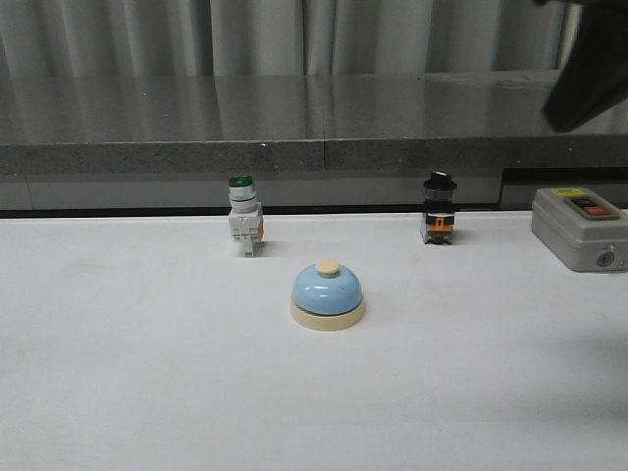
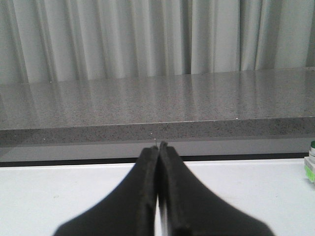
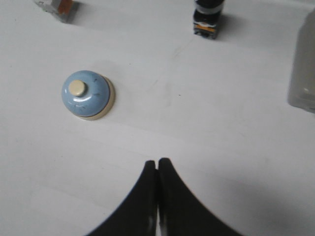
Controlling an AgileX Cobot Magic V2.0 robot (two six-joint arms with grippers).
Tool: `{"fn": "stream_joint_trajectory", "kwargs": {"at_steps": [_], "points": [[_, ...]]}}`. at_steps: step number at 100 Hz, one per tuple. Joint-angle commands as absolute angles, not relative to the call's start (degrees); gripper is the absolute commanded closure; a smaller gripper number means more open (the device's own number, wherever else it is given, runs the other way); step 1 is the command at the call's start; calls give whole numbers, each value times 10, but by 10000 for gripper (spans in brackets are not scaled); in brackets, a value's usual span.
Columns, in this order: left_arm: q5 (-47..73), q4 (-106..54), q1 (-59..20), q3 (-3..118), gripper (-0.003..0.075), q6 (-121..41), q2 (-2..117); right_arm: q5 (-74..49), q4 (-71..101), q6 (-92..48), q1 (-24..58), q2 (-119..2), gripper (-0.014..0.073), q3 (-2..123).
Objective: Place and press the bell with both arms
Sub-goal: 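Move the closed right gripper over the bell's tan button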
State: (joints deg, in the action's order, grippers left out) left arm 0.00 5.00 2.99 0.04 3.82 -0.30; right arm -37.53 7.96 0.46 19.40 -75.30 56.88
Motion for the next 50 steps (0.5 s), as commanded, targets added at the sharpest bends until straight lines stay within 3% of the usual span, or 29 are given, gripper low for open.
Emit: {"fn": "stream_joint_trajectory", "kwargs": {"at_steps": [1,50], "points": [[-48,45,31,-25,741,41,-19,-338,86,-3,219,-792,654,615],[-48,45,31,-25,741,41,-19,-342,85,-3,294,-1015,654,775]]}}
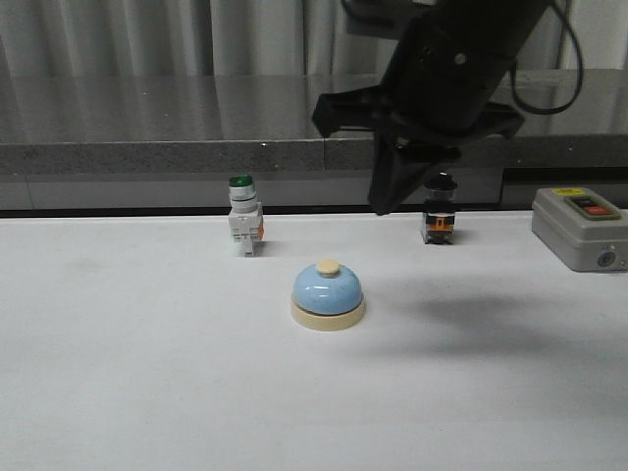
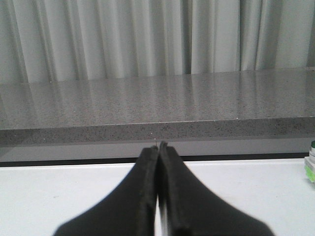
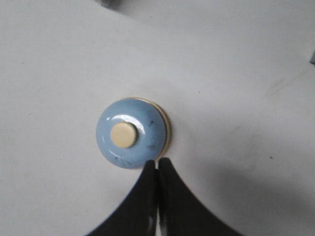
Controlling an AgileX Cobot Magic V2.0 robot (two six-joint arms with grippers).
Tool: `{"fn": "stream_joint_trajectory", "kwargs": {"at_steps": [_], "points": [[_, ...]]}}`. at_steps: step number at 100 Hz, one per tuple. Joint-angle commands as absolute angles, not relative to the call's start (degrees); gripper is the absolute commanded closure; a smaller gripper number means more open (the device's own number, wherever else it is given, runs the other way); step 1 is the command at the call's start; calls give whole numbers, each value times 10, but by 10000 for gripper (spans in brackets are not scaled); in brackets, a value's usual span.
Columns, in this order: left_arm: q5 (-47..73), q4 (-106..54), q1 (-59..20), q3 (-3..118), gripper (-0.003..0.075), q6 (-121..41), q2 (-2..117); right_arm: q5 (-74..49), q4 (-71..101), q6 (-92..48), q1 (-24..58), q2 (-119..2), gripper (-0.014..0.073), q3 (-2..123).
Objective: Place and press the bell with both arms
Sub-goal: 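Move the closed right gripper over the bell's tan button, then press down on the bell button with the right gripper tips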
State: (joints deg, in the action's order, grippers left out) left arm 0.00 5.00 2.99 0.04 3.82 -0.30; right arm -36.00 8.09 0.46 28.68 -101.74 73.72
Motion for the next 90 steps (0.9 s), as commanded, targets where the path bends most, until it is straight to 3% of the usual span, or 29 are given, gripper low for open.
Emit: {"fn": "stream_joint_trajectory", "kwargs": {"at_steps": [1,90], "points": [[-48,45,31,-25,741,41,-19,-342,85,-3,295,-1018,654,778],[-48,45,31,-25,741,41,-19,-357,86,-3,323,-1092,654,818]]}}
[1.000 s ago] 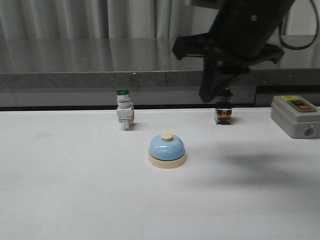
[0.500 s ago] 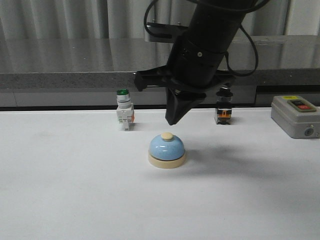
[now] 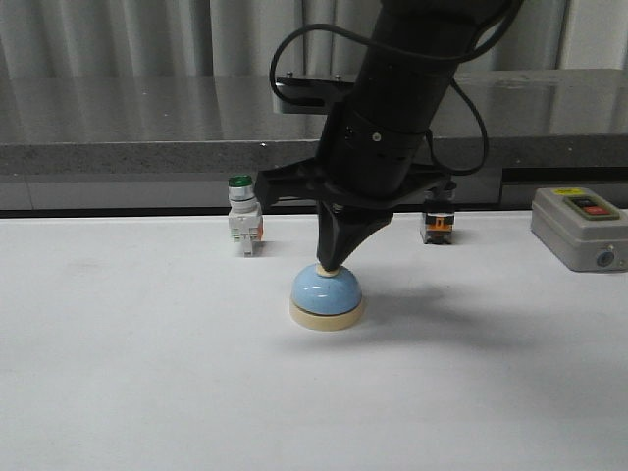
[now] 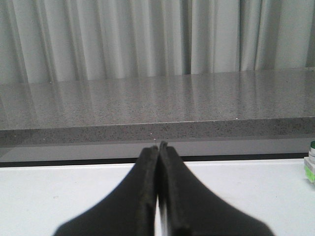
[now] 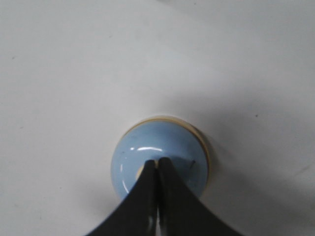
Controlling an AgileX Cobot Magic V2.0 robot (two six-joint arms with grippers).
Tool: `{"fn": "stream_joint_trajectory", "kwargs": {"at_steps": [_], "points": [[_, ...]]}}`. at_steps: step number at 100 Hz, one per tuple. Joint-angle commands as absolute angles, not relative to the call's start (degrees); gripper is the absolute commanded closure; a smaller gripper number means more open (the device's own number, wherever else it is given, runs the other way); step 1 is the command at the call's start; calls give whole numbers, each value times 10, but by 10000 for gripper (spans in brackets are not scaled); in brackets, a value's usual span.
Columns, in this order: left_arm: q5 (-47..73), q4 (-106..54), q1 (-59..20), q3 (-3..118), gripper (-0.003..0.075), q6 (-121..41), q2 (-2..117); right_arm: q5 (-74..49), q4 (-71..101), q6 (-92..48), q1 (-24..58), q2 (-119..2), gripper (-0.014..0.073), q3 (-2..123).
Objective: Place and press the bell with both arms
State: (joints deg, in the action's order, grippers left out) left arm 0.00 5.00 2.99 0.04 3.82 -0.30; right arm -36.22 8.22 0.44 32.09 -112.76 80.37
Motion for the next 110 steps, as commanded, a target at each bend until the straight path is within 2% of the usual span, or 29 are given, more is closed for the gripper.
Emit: {"fn": "stream_joint_trajectory", "kwargs": {"at_steps": [1,31,58,110], "points": [[-48,45,31,-25,741,41,-19,-357,85,-3,323,-1090,654,818],[-48,45,31,-25,741,41,-19,-358,68,0,308,-1006,654,817],[-48,45,31,-25,741,41,-19,-362,55,0,242,-905,654,790],[-48,45,31,-25,741,41,-19,-224,49,-3,46,-562,654,507]]}}
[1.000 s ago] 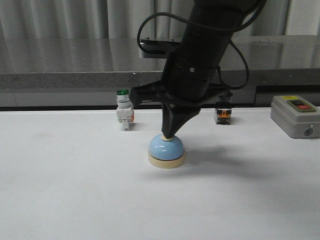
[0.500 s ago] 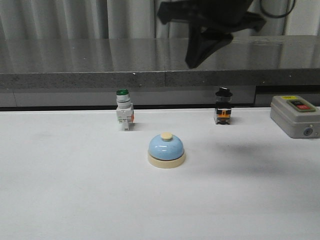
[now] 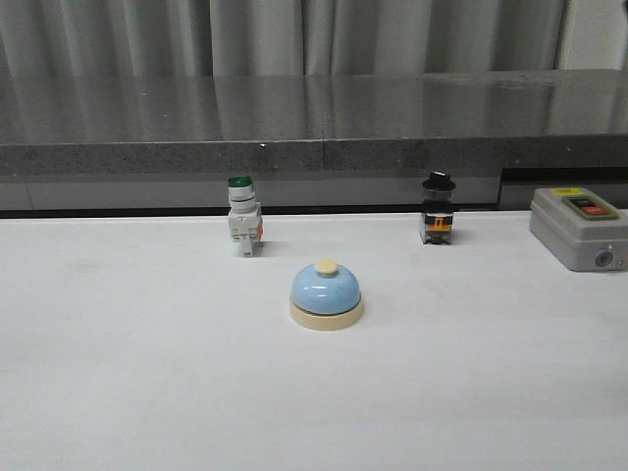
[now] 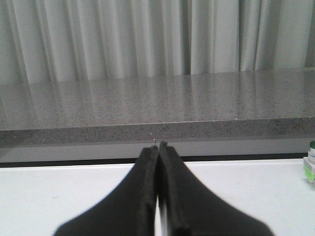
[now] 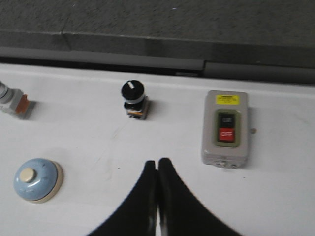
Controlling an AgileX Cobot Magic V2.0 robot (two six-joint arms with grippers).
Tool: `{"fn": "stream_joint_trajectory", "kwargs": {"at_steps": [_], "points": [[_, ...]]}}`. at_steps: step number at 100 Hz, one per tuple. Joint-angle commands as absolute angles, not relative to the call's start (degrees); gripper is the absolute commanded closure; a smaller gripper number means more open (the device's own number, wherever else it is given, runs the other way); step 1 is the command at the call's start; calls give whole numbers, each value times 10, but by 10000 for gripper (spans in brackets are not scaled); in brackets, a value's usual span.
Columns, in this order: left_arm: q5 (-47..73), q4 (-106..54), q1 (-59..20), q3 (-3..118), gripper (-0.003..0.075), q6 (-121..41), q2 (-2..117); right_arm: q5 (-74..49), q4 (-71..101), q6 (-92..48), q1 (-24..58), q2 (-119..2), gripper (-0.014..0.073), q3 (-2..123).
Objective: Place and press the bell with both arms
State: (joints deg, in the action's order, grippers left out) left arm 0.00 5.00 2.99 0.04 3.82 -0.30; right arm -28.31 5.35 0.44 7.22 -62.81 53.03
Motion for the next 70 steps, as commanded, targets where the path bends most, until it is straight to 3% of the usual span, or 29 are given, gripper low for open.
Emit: {"fn": "stream_joint_trajectory", "kwargs": {"at_steps": [1,46,70], "points": [[-48,45,31,-25,741,41,-19,-222,49,-3,44,-557,654,500],[-48,45,31,-25,741,41,-19,-155,42,-3,17,-267,654,323],[-48,45,31,-25,741,41,-19,-174,42,-3,17,-187,654,297]]}}
